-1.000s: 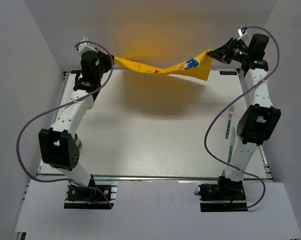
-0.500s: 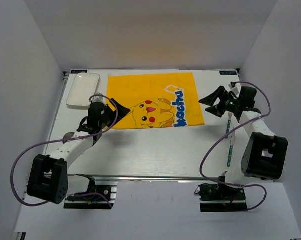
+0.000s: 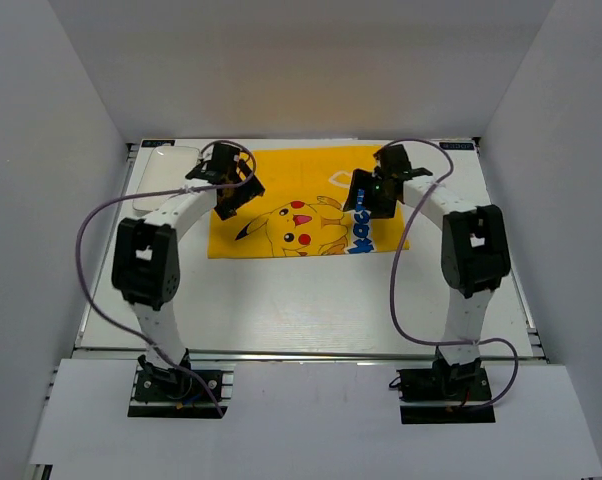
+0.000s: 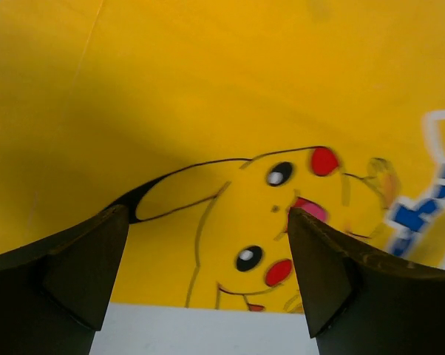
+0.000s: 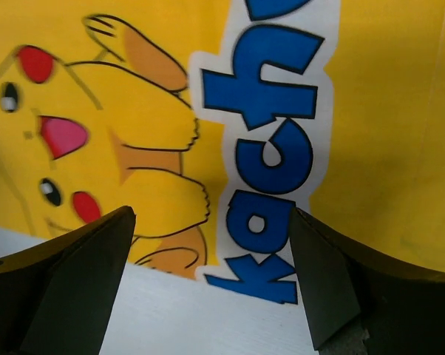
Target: Set the dinner table for one person
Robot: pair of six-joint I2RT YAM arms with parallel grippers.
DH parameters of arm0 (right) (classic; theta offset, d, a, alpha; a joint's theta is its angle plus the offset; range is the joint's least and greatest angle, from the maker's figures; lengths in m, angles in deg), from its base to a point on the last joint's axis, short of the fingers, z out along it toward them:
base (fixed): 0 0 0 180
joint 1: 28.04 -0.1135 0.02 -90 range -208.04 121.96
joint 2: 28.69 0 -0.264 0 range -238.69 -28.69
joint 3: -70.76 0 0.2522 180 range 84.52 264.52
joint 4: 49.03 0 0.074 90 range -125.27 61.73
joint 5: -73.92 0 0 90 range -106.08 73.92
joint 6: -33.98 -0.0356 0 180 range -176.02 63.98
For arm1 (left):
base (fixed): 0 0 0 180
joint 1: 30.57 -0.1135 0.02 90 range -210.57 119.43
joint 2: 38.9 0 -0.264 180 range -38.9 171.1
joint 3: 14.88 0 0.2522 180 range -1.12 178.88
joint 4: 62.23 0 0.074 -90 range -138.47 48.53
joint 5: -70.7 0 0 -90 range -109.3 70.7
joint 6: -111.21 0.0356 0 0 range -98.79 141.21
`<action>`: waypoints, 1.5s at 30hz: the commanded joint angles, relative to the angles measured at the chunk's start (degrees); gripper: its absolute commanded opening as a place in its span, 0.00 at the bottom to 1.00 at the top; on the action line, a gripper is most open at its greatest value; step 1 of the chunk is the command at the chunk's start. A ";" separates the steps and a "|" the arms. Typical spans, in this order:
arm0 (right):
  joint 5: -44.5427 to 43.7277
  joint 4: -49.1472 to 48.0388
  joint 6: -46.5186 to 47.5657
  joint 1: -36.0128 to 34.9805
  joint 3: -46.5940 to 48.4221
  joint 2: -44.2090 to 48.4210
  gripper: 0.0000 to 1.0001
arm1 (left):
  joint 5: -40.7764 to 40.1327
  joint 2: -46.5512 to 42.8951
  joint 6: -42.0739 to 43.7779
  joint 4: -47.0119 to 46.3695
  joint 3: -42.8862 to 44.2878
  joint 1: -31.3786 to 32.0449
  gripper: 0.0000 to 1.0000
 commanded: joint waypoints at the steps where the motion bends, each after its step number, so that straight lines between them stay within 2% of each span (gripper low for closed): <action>1: -10.69 6.37 1.49 -3.13 5.82 -3.21 0.89 | -0.15 6.44 1.39 13.94 5.40 0.05 0.98; 5: -19.75 15.40 -0.79 -3.94 14.53 -10.86 0.89 | 0.47 13.48 2.09 15.87 9.10 0.05 0.98; 9: -26.43 14.90 -3.16 -3.41 12.00 -10.16 0.89 | 0.99 17.79 4.02 16.75 12.88 0.05 0.98; 13: -29.52 14.98 -3.52 -2.36 8.66 -10.68 0.89 | 1.61 20.51 5.08 17.19 16.39 0.05 0.98; 27: -24.52 10.67 -2.03 5.90 2.50 -9.02 0.89 | 9.08 22.45 4.47 13.24 19.82 1.11 0.98; 37: -20.21 10.68 0.08 6.96 4.61 -10.78 0.89 | 9.08 20.78 3.85 13.06 20.61 1.63 0.98; 45: -15.99 7.96 -1.41 6.96 2.15 -7.00 0.89 | 6.27 16.92 3.76 13.94 22.72 1.63 0.98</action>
